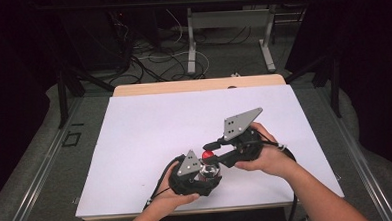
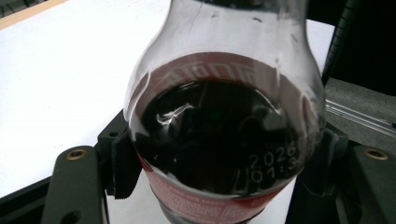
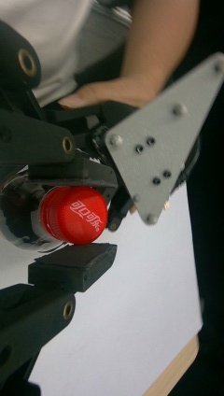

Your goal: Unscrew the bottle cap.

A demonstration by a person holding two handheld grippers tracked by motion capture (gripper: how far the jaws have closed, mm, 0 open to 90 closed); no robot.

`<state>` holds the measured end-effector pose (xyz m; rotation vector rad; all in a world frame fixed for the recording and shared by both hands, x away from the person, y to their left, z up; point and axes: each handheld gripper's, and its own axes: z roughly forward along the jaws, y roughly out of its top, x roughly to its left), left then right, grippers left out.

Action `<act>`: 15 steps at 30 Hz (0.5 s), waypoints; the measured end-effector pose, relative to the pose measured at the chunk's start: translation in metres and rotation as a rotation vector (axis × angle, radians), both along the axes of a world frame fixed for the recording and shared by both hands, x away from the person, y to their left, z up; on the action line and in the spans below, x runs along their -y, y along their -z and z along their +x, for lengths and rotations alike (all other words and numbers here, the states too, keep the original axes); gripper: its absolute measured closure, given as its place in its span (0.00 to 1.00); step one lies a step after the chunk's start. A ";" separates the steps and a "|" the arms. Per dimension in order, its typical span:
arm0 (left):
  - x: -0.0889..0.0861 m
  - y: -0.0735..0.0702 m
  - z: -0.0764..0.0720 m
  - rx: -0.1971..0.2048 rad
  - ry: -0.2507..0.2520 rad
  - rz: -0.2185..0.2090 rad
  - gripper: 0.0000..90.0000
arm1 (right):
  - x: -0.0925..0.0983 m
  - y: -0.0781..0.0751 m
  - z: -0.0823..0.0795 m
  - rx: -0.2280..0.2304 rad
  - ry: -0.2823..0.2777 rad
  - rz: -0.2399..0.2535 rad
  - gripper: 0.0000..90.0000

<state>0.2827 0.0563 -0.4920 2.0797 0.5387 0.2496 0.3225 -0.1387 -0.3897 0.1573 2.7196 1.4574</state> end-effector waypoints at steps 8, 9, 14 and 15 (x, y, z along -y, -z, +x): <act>0.002 0.001 -0.001 0.006 0.030 0.012 0.33 | 0.002 0.000 0.011 0.000 -0.146 -0.018 0.68; 0.002 0.001 -0.001 0.006 0.034 0.015 0.33 | 0.003 0.000 0.011 0.002 -0.152 -0.024 0.68; 0.003 0.002 -0.002 0.003 0.029 0.003 0.33 | 0.003 0.000 0.010 0.013 -0.155 -0.021 0.68; 0.003 0.002 -0.002 -0.004 0.031 0.006 0.33 | 0.003 0.000 0.009 0.008 -0.140 -0.020 0.68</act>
